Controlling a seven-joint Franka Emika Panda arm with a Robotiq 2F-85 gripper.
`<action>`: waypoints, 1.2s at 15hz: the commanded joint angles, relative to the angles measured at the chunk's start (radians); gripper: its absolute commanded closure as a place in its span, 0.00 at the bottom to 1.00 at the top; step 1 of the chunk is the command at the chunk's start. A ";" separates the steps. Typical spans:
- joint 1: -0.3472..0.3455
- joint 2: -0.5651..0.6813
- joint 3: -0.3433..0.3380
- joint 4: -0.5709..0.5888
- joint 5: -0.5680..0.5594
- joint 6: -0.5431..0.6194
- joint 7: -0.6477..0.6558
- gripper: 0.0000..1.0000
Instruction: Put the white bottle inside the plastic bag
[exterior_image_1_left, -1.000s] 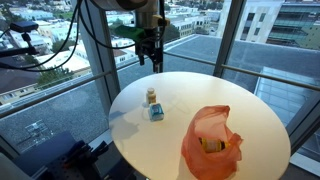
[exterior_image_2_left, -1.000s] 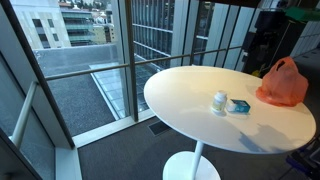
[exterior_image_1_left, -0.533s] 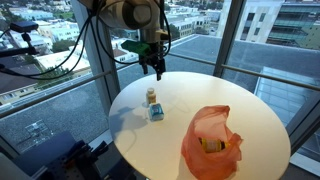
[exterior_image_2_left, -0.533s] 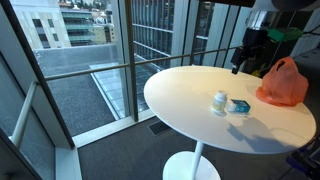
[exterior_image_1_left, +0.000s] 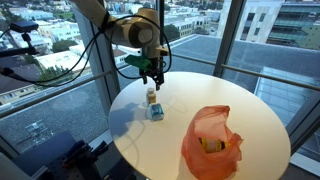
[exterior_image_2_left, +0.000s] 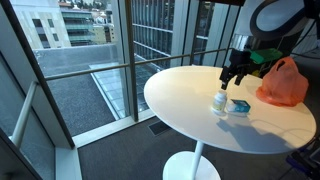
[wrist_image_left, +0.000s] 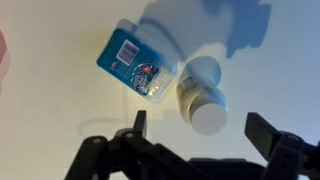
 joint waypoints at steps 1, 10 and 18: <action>0.012 0.061 0.001 0.056 0.004 -0.004 -0.015 0.00; 0.033 0.135 -0.001 0.107 -0.006 -0.012 -0.009 0.37; 0.025 0.075 -0.007 0.091 0.000 -0.027 -0.015 0.81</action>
